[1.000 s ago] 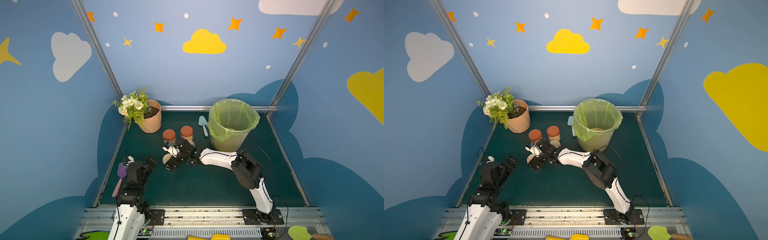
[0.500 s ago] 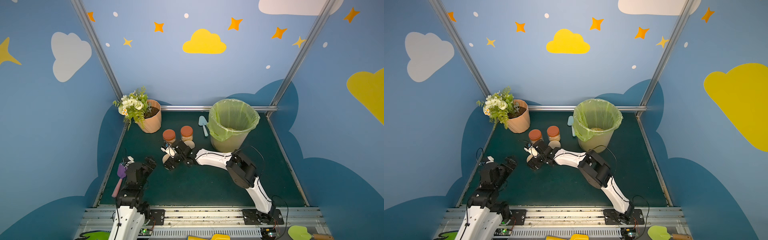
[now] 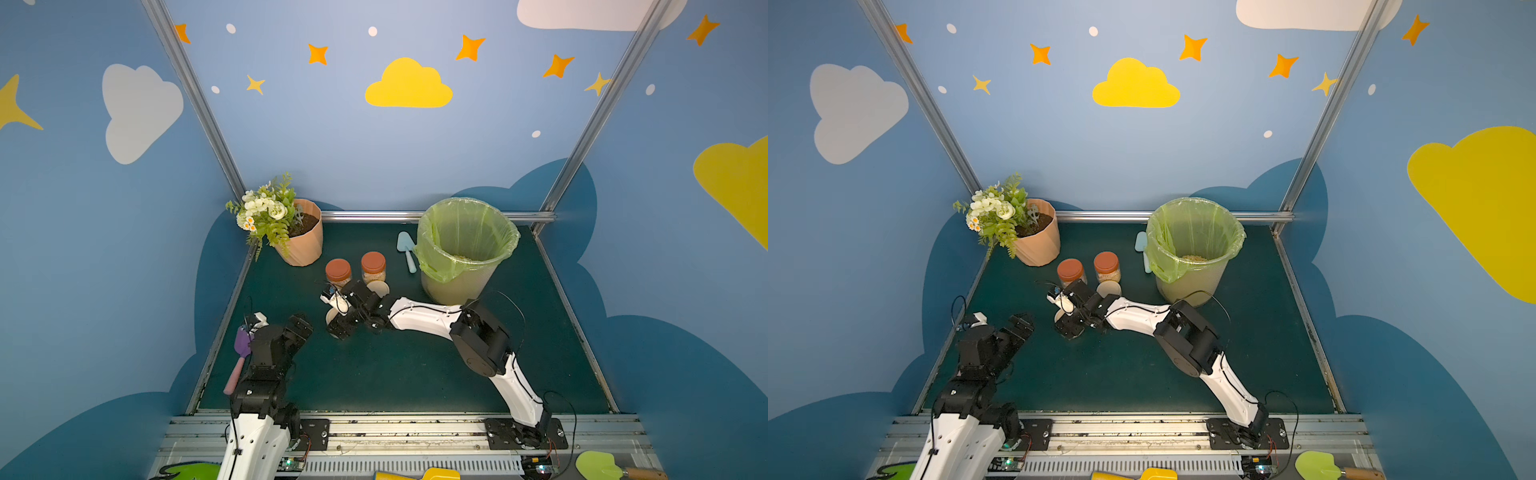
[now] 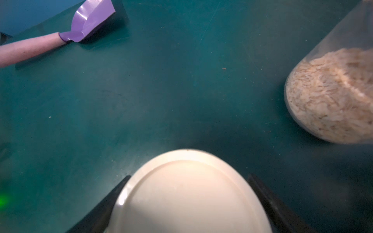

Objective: Empty expired oatmeal from jars
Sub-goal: Pick up the jar from the center of the board.

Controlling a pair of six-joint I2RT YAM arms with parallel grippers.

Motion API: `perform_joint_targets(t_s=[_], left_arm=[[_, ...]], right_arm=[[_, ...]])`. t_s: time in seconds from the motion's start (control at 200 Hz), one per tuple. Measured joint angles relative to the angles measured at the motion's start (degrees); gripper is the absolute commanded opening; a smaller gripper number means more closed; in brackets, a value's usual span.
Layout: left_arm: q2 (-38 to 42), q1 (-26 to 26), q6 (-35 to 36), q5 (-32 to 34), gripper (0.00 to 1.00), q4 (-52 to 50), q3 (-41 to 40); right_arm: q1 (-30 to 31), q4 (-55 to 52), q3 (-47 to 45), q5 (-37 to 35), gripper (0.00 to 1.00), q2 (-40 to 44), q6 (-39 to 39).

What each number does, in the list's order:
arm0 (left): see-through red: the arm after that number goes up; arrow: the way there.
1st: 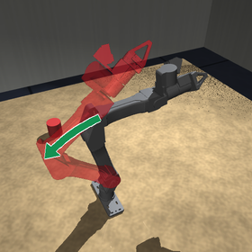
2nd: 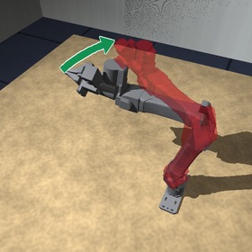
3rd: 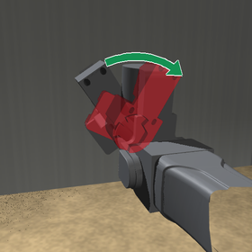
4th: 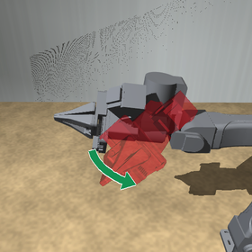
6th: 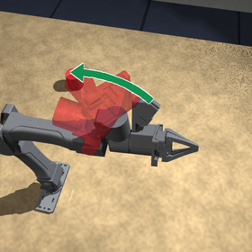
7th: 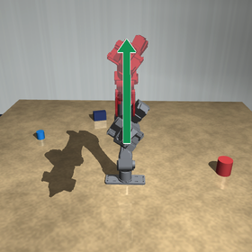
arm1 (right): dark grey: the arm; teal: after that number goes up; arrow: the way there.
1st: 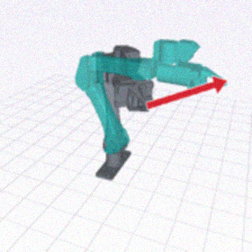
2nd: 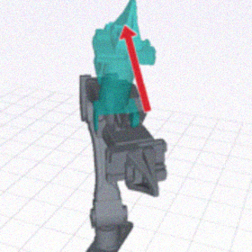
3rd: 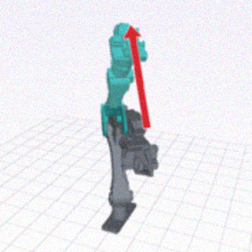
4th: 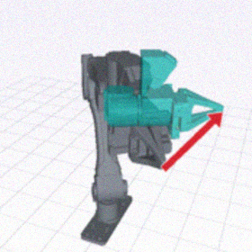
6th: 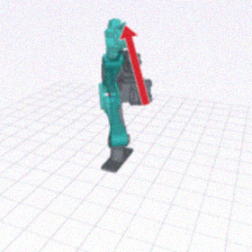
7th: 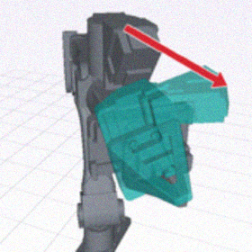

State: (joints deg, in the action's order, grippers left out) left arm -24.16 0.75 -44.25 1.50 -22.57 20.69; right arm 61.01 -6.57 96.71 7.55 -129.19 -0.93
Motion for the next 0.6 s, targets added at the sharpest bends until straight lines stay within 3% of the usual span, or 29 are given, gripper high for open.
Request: perform_joint_targets(t_s=[0.22,0.4,0.601], left_arm=[[0.8,0.0,0.9,-1.2,1.00,0.5,0.0],[-0.5,0.0,1.4,-4.2,1.00,4.5,1.0],[-7.5,0.3,2.6,-10.3,1.00,12.6,4.6]], right_arm=[[-0.1,-1.9,-1.6,-0.3,0.53,2.3,-0.8],[-0.7,-8.5,-3.8,-0.3,0.45,9.8,-1.3],[-3.0,-13.7,-4.3,1.3,0.43,21.3,-3.4]])
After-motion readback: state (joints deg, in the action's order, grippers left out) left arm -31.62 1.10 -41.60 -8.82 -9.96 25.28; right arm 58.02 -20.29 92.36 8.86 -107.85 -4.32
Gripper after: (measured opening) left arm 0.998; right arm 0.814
